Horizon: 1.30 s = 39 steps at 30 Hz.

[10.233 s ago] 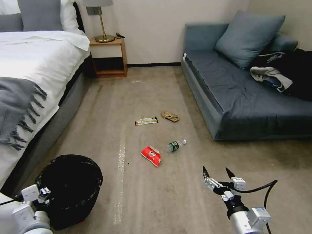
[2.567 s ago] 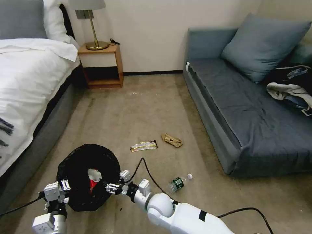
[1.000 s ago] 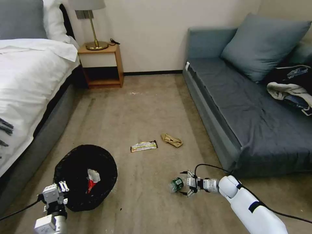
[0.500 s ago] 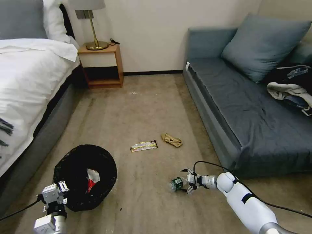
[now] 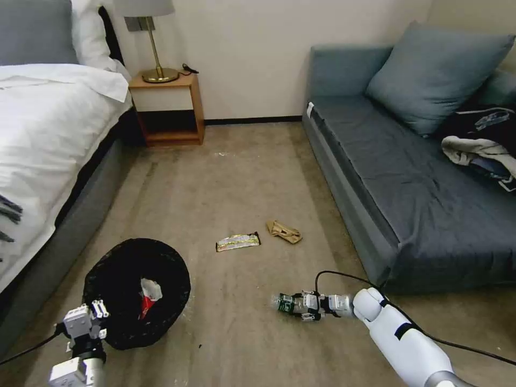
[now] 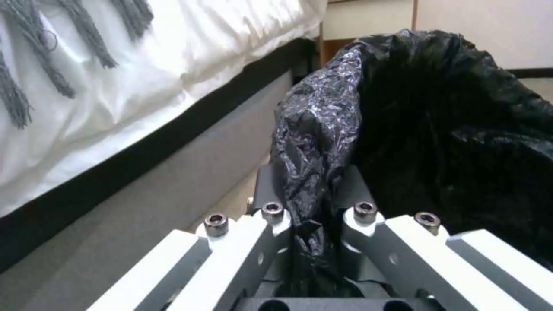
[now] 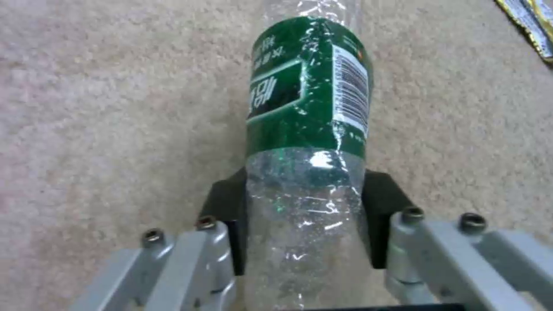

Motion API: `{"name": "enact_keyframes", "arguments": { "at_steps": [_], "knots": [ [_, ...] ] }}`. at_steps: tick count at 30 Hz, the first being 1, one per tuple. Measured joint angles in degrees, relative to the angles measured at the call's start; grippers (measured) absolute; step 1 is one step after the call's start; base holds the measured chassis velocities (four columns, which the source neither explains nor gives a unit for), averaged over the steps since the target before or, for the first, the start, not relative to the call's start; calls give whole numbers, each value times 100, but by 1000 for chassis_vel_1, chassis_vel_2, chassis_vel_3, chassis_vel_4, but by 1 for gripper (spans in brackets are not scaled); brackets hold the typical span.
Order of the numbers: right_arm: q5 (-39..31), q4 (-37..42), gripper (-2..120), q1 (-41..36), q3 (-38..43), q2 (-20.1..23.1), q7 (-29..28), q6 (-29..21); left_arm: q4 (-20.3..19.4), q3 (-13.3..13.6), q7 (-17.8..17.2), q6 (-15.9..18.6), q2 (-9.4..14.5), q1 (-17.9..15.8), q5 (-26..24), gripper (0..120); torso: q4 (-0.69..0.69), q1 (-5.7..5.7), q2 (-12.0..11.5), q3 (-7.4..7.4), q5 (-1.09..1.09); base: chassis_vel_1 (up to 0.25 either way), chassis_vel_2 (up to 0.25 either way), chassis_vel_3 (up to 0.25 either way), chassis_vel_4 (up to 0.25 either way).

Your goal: Pick up the trash bin, then pick up the garbage on the floor and place it into the trash bin.

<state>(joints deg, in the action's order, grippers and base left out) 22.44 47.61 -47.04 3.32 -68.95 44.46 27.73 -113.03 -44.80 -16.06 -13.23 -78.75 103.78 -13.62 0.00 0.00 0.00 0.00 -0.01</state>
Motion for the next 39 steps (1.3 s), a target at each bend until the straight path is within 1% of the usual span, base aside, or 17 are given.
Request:
{"name": "enact_keyframes", "arguments": {
  "at_steps": [1, 4, 7, 10, 12, 15, 16, 20, 21, 25, 26, 29, 30, 32, 36, 37, 39],
  "knots": [
    [0, 0, 38, 0, 0, 0, 0, 0, 0, 0, 0, 0, 0, 0, 0, 6, 0, 0, 0, 0, 0, 0, 0, 0, 0],
    [-311, 146, 28, -64, -16, 32, 119, -54, -27, 0, 5, -9, 0, 21, 1, 6, 0, 0, 0, 0, 1, 0, 0, 0, 0],
    [-613, 287, 27, -87, -65, 71, 172, -134, -47, 0, 7, -9, 1, 28, 2, 6, 0, 0, 0, 0, 1, 0, 0, 0, 0],
    [-1640, 882, 27, -132, -373, 202, 220, -509, -102, 4, 16, -9, 16, 48, 4, 6, -1, 0, 0, 0, 1, 0, 0, 0, 0],
    [-1760, 961, 27, -132, -421, 217, 220, -557, -107, 5, 16, -9, 16, 49, 4, 6, 0, 0, 0, 0, 1, 0, 0, 0, 0],
    [-2999, 1656, 27, -118, -888, 254, 145, -906, -170, 36, 20, 16, 13, 74, -27, 6, 0, 0, 0, 0, 0, 0, 0, 0, 0],
    [-2999, 1656, 27, -118, -888, 254, 145, -906, -170, 36, 20, 16, 13, 74, -27, 6, 0, 0, 0, 0, 0, 0, 0, 0, 0],
    [-4264, 2428, 27, 4, -1502, 117, -579, -1117, -195, 58, 25, 25, 5, 115, 1, 6, 1, 0, 0, 0, 0, 0, 0, 0, 0],
    [-4264, 2428, 27, 4, -1502, 117, -579, -1117, -195, 58, 25, 25, 5, 115, 1, 6, 1, 0, 0, 0, 0, 0, 0, 0, 0],
    [-5225, 3211, 27, 194, -2252, -69, -1576, -1405, -214, 60, 29, 29, 39, 143, 17, 6, 1, 0, 0, 0, 1, 0, 0, 0, 0],
    [-5225, 3211, 27, 194, -2252, -69, -1576, -1405, -214, 60, 29, 29, 39, 143, 17, 6, 1, 0, 0, 0, 1, 0, 0, 0, 0],
    [-5731, 3794, 27, 450, -3102, -80, -2393, -1589, -231, 63, 22, 56, 69, 143, 15, 6, 1, 0, 0, 0, -1, 0, 0, 0, 0],
    [-5731, 3794, 27, 450, -3102, -80, -2393, -1589, -231, 63, 22, 56, 69, 143, 15, 6, 1, 0, 0, 0, -1, 0, 0, 0, 0],
    [-5932, 3979, 27, 629, -3635, -124, -2824, -1608, -242, 64, 20, 63, 92, 141, -13, 6, 1, 0, 0, 0, -1, 0, 0, 0, 0],
    [-5995, 3884, 27, 818, -4096, -436, -3368, -1550, -256, 70, 21, 64, 97, 131, -51, 6, 0, 0, 0, 0, -1, 0, 0, 0, 0],
    [-5995, 3884, 27, 818, -4096, -436, -3368, -1550, -256, 70, 21, 64, 97, 131, -51, 6, 0, 0, 0, 0, -1, 0, 0, 0, 0],
    [-5948, 3605, 27, 890, -4231, -758, -3778, -1476, -256, 94, 23, 49, 75, 117, -75, 6, 1, 0, 0, 0, -1, 0, 0, 0, 0]
  ]
}}
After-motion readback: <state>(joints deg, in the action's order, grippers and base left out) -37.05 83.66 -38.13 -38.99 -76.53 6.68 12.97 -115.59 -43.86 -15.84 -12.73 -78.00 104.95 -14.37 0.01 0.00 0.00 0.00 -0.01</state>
